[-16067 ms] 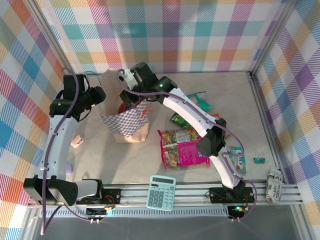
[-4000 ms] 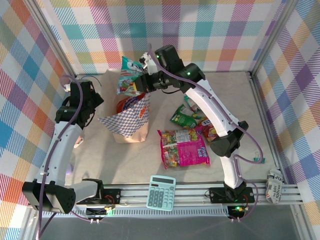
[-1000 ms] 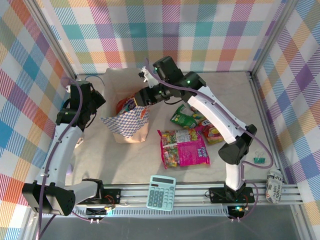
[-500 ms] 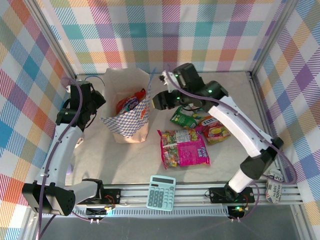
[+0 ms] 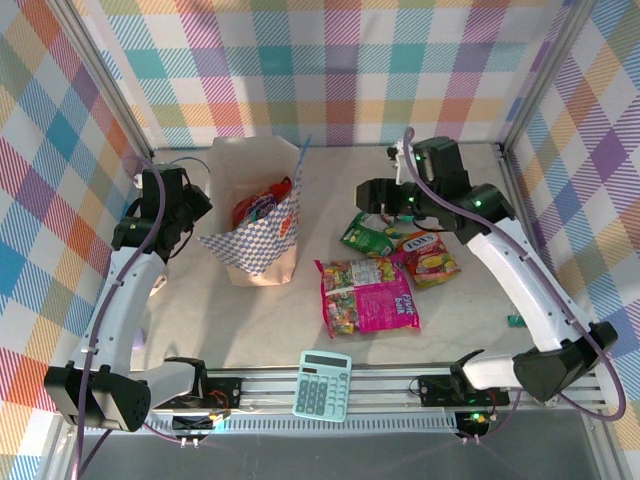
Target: Place the snacks into the paper bag
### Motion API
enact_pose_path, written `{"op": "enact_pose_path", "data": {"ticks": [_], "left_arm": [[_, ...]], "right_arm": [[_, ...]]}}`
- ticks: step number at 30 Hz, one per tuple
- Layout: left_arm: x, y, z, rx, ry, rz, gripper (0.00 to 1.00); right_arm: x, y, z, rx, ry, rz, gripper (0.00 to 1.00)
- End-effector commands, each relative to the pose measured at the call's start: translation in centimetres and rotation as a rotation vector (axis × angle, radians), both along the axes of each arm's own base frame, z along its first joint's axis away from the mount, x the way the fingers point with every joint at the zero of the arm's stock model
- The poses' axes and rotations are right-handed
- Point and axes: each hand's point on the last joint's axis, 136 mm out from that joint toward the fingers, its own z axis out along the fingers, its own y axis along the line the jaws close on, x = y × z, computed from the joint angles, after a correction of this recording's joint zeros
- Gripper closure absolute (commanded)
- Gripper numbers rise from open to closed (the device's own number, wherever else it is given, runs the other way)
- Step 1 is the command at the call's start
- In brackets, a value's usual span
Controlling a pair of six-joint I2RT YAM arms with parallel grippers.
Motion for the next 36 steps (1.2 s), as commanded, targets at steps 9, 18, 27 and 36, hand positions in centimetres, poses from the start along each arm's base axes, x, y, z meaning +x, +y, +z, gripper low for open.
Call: {"op": "enact_pose_path", "data": {"ticks": [9, 18, 27, 36], "left_arm": [[-0.8, 0.3, 1.0, 0.011, 0.007, -0.005, 0.76], [-0.8, 0.4, 0.6, 0.029, 0.030, -0.005, 0.74], [-1.0, 0.8, 0.3, 0.058, 0.049, 0.003, 0.73], [-1.2, 1.0, -0.5, 0.071, 0.081, 0.004, 0.73]], "right_arm": [[0.5, -4.5, -0.3, 0.054, 0.034, -0.157, 0.21], [2.6, -7.4, -3.0, 0.233, 0.138, -0.275, 0.11], [3.7, -10.2, -5.4, 0.225, 0.153, -0.388, 0.01], [4.9, -12.1, -9.4, 0.163, 0.224, -0.467, 0.01]]}}
